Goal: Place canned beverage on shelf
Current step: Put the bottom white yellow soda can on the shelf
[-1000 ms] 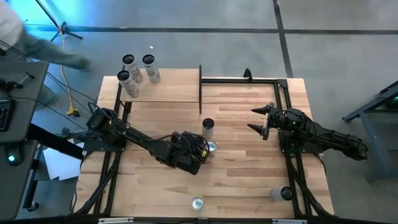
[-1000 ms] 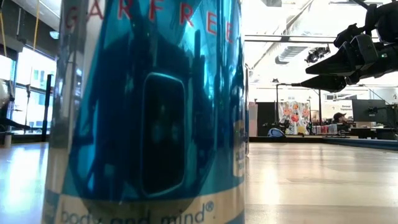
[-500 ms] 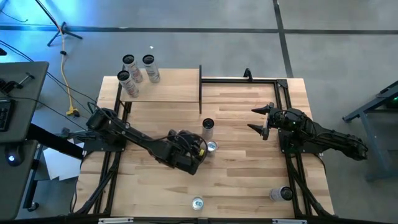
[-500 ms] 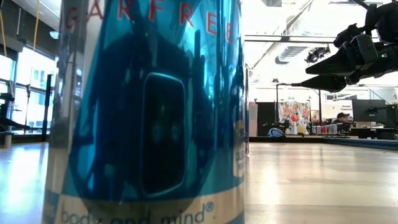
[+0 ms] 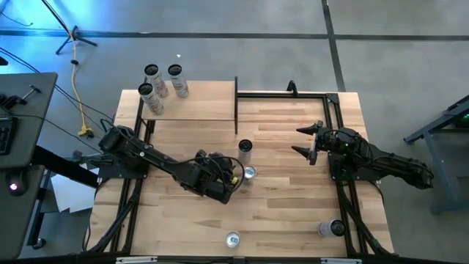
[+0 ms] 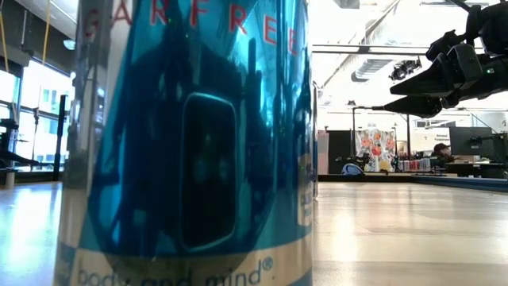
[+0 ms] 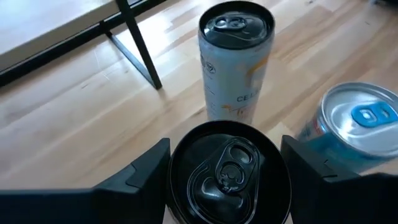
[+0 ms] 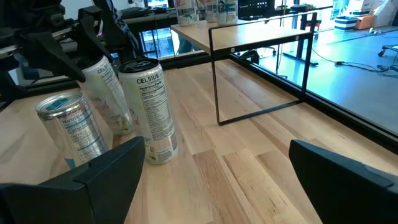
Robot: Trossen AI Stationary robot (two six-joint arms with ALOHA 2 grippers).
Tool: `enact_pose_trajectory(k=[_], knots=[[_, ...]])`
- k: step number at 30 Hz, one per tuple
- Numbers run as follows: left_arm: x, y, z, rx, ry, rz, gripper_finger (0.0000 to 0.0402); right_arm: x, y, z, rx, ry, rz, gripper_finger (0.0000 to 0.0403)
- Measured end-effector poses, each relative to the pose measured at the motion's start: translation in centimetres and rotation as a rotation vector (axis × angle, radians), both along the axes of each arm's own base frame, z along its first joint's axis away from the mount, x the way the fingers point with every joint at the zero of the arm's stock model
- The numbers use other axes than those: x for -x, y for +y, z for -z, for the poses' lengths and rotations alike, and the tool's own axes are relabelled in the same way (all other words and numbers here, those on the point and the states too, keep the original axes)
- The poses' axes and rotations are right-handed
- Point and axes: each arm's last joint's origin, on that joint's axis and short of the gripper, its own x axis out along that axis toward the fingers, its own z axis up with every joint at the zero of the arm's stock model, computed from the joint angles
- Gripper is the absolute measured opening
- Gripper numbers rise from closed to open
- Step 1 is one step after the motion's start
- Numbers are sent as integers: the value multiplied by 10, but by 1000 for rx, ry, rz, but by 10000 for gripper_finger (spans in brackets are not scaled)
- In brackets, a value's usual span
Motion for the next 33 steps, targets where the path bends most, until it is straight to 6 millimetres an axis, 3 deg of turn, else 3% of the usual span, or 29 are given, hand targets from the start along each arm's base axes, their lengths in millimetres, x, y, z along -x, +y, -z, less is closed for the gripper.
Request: enact_pose_trajectory(k=[14,24,33], knots=[[3,48,-22,53,-116,-220,202,0,0,0,0,0,0,387],[-2,82,-20,80,-84,-300,205,0,0,0,0,0,0,387],[-4,104,-20,131,-168,-422,207,0,0,0,0,0,0,387]])
